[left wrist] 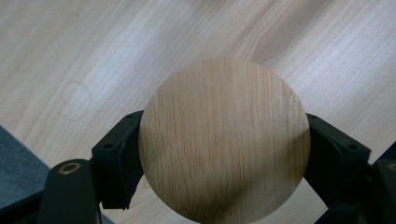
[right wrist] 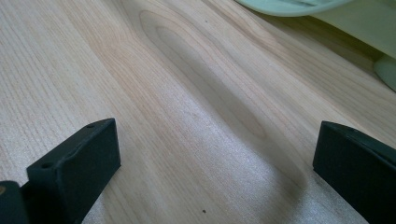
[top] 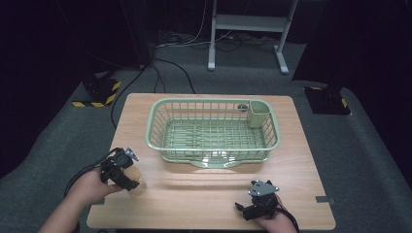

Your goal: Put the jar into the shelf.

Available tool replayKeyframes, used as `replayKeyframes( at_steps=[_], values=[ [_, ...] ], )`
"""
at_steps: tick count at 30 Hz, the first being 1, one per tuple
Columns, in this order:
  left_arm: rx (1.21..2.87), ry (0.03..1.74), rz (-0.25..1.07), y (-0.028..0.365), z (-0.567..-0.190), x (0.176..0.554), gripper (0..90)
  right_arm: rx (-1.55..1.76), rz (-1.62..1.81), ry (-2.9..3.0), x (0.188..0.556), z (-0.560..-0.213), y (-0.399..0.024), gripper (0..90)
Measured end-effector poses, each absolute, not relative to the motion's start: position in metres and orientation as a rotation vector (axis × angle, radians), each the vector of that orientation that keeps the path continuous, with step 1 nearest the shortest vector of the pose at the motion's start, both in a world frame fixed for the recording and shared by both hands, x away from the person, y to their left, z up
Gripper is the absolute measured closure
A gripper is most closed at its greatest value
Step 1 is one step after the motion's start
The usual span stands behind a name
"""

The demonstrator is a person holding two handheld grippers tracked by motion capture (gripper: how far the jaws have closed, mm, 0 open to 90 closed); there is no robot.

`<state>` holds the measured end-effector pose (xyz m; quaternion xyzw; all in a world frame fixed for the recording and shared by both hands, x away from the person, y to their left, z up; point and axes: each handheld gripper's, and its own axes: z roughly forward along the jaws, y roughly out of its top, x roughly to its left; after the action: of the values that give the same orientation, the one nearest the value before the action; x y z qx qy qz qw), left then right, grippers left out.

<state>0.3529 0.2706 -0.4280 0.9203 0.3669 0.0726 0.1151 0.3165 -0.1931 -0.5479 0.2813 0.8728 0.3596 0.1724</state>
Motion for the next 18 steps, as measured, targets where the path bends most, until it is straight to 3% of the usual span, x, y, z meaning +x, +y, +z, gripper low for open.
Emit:
replayKeyframes(
  at_steps=[18],
  values=[
    [2.690, 1.051, 0.281, 0.264, -0.358, 0.356, 23.5, 0.790, 1.021, 2.479, 0.316, -0.548, -0.193, 0.3]
  ],
)
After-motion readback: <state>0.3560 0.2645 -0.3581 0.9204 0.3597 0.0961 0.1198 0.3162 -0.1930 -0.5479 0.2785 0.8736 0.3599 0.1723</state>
